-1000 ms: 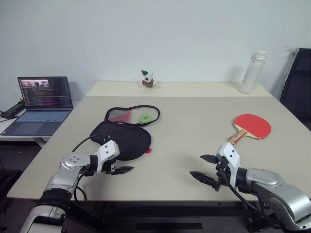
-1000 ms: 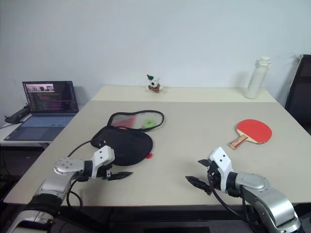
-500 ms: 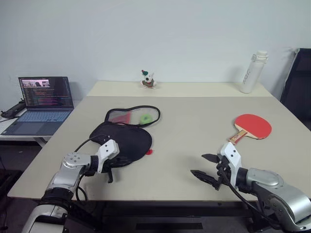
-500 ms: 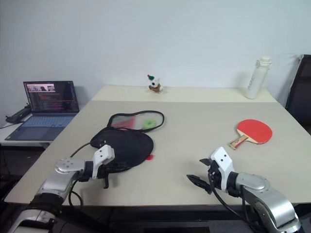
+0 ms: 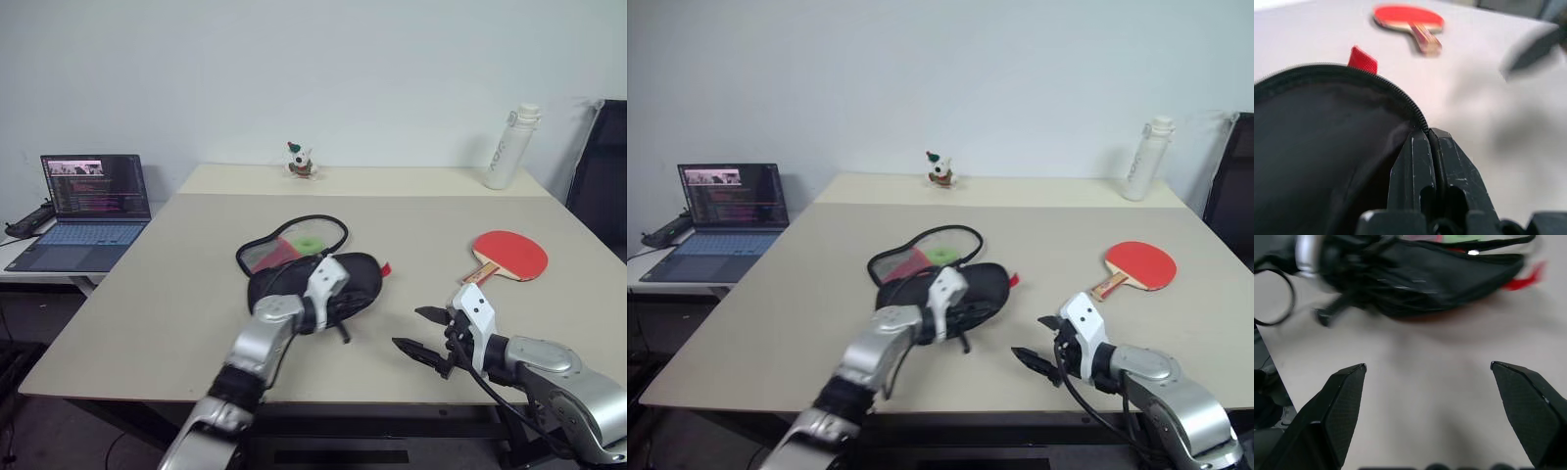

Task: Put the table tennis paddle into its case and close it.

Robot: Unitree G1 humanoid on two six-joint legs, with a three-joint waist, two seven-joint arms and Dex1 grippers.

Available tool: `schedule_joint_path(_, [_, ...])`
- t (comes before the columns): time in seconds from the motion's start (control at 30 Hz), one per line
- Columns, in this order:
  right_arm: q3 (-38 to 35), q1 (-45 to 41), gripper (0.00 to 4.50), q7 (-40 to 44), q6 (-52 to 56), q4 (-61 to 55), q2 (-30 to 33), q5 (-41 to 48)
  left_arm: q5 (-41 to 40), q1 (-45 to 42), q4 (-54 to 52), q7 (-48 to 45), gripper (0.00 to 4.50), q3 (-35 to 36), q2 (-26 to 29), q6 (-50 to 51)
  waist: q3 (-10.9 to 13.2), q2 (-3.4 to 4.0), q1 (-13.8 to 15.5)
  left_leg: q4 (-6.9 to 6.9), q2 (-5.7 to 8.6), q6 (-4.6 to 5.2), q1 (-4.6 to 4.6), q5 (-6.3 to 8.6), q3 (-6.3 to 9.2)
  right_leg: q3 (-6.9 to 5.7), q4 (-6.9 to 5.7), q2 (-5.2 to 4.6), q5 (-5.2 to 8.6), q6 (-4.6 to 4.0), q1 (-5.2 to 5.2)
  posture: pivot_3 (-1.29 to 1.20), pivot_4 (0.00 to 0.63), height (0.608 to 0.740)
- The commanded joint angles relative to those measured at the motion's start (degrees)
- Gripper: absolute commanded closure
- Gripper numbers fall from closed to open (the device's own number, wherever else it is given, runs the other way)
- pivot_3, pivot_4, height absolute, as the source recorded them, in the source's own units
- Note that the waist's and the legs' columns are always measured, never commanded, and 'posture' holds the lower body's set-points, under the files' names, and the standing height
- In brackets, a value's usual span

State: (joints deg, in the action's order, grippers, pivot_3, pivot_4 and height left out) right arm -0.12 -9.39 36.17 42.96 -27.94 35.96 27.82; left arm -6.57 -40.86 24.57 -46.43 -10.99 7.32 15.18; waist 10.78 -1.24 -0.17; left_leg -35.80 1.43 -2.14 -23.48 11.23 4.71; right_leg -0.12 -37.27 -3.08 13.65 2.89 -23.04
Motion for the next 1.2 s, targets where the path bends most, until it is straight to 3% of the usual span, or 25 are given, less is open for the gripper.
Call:
schedule_joint_path(0.03, [-1.6, 0.3, 0.00, 0.1, -1.0, -1.5, 0.6, 0.1, 1.2, -4.0, 5.3, 2.6, 4.46, 0.1, -2.3, -3.2, 0.0, 0.00, -0.3, -0.01, 0.00, 0.01, -0.01, 0.00, -0.04, 0.04, 0.03, 0.00, -0.02, 0.04, 0.00, 0.00, 0.150, 0.740])
schedule_joint_path(0.07, [-1.7, 0.5, 0.00, 0.0, -0.9, -1.6, 0.6, 0.1, 0.9, -4.4, 6.0, 2.1, 4.46, 0.2, -2.6, -3.5, 0.0, 0.00, -0.4, -0.01, 0.00, 0.02, -0.01, 0.01, -0.05, 0.05, 0.04, 0.00, -0.02, 0.04, -0.01, 0.00, 0.150, 0.740])
schedule_joint_path(0.17, [-2.1, 1.0, 0.00, -0.3, -0.7, -1.9, 0.5, 0.2, 1.0, -4.4, 6.4, 0.5, 3.87, 0.1, -2.0, -4.6, 0.0, 0.00, -0.4, 0.03, -0.01, 0.04, -0.02, 0.03, -0.04, 0.04, 0.04, 0.00, -0.02, 0.03, -0.05, 0.00, 0.150, 0.740])
schedule_joint_path(0.37, [-3.2, 0.6, 0.00, -2.5, -0.6, -0.7, -1.1, 0.1, -2.3, -1.6, 2.8, -5.4, 1.74, 2.5, 3.9, -2.8, 0.0, 0.01, -0.4, -0.01, -0.01, 0.04, -0.10, 0.03, -0.04, 0.05, 0.03, 0.00, -0.03, 0.03, -0.10, 0.00, 0.150, 0.740])
schedule_joint_path(0.5, [-3.7, -2.5, 0.00, -6.9, -0.6, 3.5, -4.3, -1.2, -7.1, 0.7, -2.8, -13.4, 1.74, 5.0, 10.6, 0.5, 0.0, 0.01, -0.9, 0.00, -0.05, 0.04, -0.09, 0.03, -0.03, 0.04, 0.02, 0.01, -0.04, -0.01, -0.12, 0.00, 0.150, 0.740])
schedule_joint_path(0.73, [-4.1, -11.9, 0.00, -16.8, 4.2, 15.5, -14.2, -2.4, -8.4, 3.3, -2.3, -14.3, 1.74, 11.2, 20.9, -1.2, 0.0, 0.02, -1.4, -0.01, -0.09, 0.04, -0.09, 0.02, -0.01, 0.06, 0.01, 0.00, -0.07, -0.07, -0.12, 0.00, 0.150, 0.740])
schedule_joint_path(0.9, [-4.6, -17.1, 0.00, -22.4, 5.2, 22.6, -21.0, -3.1, -8.9, 6.0, -4.6, -14.0, 1.74, 13.0, 23.5, -1.0, 0.0, 0.03, -1.5, 0.03, -0.12, 0.04, -0.10, 0.02, -0.03, 0.12, 0.00, -0.01, -0.23, -0.34, -0.18, 0.00, 0.150, 0.740])
schedule_joint_path(1.2, [1.6, -22.0, 0.00, -24.4, 5.4, 30.8, -29.0, -7.2, -9.2, 9.2, -9.0, -11.7, 1.74, 13.4, 24.5, 0.3, 0.0, 0.03, -1.7, 0.02, -0.11, 0.04, -0.09, 0.02, -0.05, 0.12, -0.04, 0.01, -0.25, -0.36, -0.20, 0.00, 0.150, 0.740])
